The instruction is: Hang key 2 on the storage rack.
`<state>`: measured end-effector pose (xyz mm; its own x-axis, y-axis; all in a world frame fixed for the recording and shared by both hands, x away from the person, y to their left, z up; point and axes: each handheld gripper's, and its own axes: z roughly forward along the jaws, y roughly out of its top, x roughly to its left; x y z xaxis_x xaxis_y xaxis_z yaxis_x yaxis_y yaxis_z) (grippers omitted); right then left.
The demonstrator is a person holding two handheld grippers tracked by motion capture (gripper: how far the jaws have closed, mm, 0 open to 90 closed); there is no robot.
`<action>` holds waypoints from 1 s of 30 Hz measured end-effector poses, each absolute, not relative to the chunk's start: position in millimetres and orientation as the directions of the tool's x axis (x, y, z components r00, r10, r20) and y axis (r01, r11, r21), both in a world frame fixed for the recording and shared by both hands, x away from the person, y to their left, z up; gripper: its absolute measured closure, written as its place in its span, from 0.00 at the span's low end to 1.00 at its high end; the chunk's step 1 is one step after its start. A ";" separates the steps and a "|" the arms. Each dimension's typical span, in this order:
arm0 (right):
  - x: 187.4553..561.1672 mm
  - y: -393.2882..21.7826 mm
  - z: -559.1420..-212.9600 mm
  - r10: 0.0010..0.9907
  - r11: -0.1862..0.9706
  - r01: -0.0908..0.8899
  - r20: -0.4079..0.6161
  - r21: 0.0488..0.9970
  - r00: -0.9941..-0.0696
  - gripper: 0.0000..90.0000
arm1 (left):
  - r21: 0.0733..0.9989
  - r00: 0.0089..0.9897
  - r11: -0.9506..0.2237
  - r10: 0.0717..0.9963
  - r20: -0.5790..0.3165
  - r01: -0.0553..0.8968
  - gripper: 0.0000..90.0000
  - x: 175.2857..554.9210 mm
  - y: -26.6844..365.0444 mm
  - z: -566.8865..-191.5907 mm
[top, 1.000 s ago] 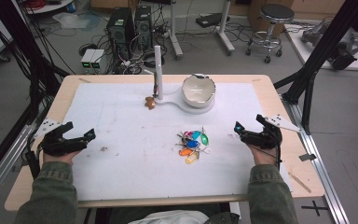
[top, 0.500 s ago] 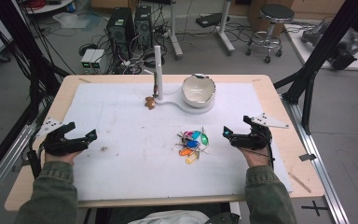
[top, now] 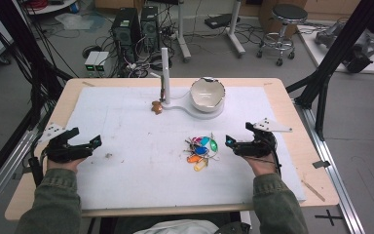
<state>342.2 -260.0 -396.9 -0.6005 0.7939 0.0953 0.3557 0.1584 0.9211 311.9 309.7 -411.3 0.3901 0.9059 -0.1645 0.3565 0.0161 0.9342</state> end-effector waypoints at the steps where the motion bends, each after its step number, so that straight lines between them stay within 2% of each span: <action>1: 341.9 -258.6 -397.0 0.792 0.161 0.361 0.098 0.919 -0.603 0.01 | 0.934 0.391 0.018 0.905 -0.166 0.356 0.02 311.9 309.4 -411.4; 22: 351.7 -231.0 -404.4 0.734 0.287 0.440 0.100 0.851 -0.672 0.01 | 0.933 0.403 0.005 0.901 -0.161 0.361 0.02 312.6 307.3 -412.1; 30: 356.0 -217.9 -410.2 0.699 0.347 0.493 0.130 0.798 -0.703 0.01 | 0.931 0.414 -0.004 0.897 -0.159 0.365 0.02 312.8 306.4 -412.6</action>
